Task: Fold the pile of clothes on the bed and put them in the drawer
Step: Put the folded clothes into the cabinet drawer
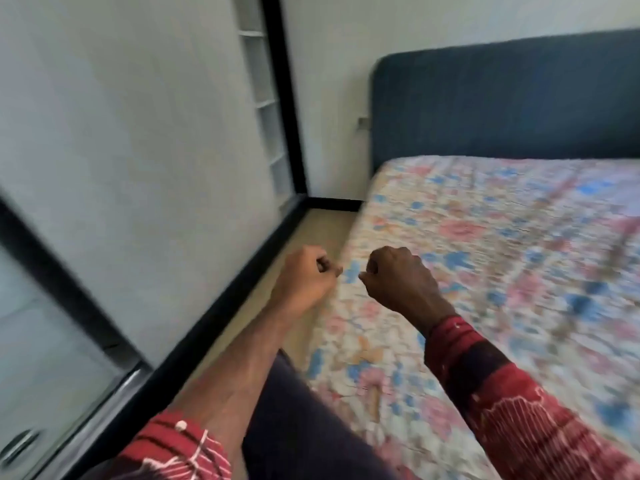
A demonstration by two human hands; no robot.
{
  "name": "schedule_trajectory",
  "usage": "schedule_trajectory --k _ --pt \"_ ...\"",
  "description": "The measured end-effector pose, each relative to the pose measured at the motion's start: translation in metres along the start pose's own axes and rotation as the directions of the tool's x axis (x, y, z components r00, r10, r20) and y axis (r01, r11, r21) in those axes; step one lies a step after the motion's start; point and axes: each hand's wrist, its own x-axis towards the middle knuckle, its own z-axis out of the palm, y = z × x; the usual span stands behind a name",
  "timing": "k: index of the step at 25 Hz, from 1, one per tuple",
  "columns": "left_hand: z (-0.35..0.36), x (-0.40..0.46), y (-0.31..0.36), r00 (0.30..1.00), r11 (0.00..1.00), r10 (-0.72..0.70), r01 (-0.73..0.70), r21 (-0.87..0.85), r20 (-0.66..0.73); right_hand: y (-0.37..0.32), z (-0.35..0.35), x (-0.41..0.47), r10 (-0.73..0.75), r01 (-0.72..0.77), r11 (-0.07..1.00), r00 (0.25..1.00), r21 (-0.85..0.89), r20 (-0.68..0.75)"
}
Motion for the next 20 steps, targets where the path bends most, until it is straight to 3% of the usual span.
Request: schedule_trajectory --k 5,10,15,20 --pt "-0.117 -0.024 -0.136 0.94 0.952 -0.287 0.301 0.05 -0.187 -0.173 0.076 0.045 -0.377 0.395 0.911 0.914 -0.119 0.148" --pt "-0.203 -0.047 -0.248 0.804 0.832 -0.509 0.551 0.067 -0.307 -0.303 0.16 0.084 -0.579 0.634 0.764 0.756 -0.12 0.304" --pt "-0.284 -0.084 -0.347 0.635 0.677 -0.625 0.731 0.091 -0.453 -0.426 0.258 0.084 -0.773 0.84 0.542 0.511 -0.027 0.376" --pt "-0.35 -0.111 -0.438 0.543 0.581 -0.616 0.802 0.136 -0.571 -0.551 0.341 0.069 -0.949 0.961 0.249 0.218 0.12 0.226"
